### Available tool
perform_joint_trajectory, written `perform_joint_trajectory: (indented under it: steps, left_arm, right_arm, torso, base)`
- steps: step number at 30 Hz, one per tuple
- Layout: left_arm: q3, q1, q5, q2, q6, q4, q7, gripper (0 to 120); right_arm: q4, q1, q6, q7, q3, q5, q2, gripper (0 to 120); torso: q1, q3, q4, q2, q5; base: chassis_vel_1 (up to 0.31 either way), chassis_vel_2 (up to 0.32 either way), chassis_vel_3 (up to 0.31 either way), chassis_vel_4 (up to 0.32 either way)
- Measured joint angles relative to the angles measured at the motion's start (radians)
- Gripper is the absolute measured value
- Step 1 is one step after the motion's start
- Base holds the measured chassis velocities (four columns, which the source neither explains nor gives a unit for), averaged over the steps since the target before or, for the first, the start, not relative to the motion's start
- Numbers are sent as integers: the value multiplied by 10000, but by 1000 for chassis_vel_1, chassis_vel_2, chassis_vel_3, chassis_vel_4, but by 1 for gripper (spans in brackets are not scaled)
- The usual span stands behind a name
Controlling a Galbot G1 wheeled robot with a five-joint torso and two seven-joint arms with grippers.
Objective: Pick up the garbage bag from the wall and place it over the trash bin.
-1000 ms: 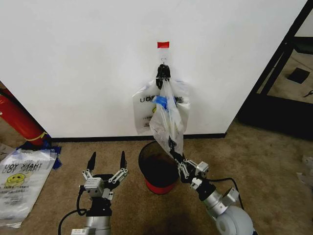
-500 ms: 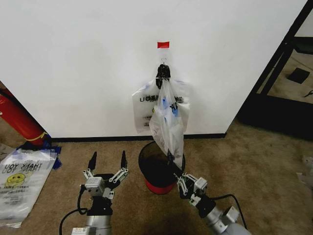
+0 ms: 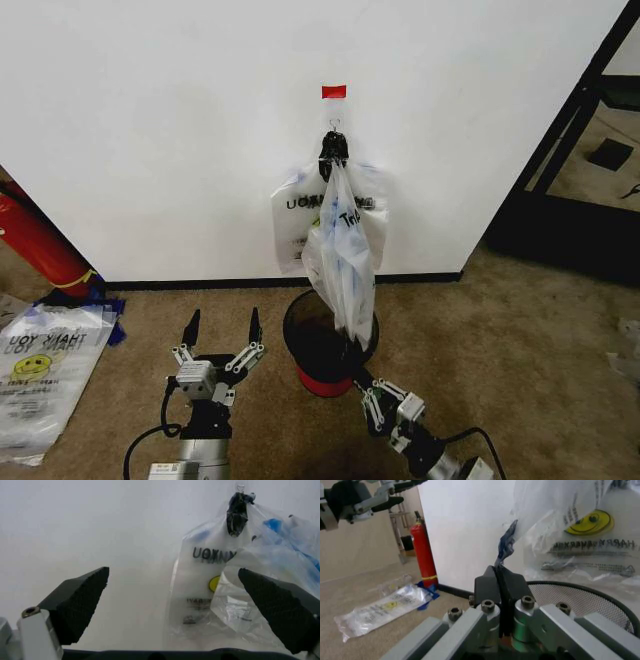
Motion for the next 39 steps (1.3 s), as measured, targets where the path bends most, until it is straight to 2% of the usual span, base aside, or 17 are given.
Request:
perform_joint_trajectory:
  steps: [26,33,39]
  left_arm:
    - [37,-31,-26,-13,5,113,11,100]
    - [53,-58,-26,-12,5,124,12,100]
    - [112,-105,-75,62,85,124,11,100]
  right_arm:
    - [-576,-578,935,-37,-130,-69,209,0]
    - [-401,-518,887,26,-199,-58,225,0]
    - [258,-147,267,714,-226,466,221,0]
  torso:
    - [0,0,0,-1,0]
    - [0,0,0,-1,0]
    - [0,1,0,-1,0]
  base:
    - [0,0,0,0]
    - [0,0,0,0]
    - [0,0,0,0]
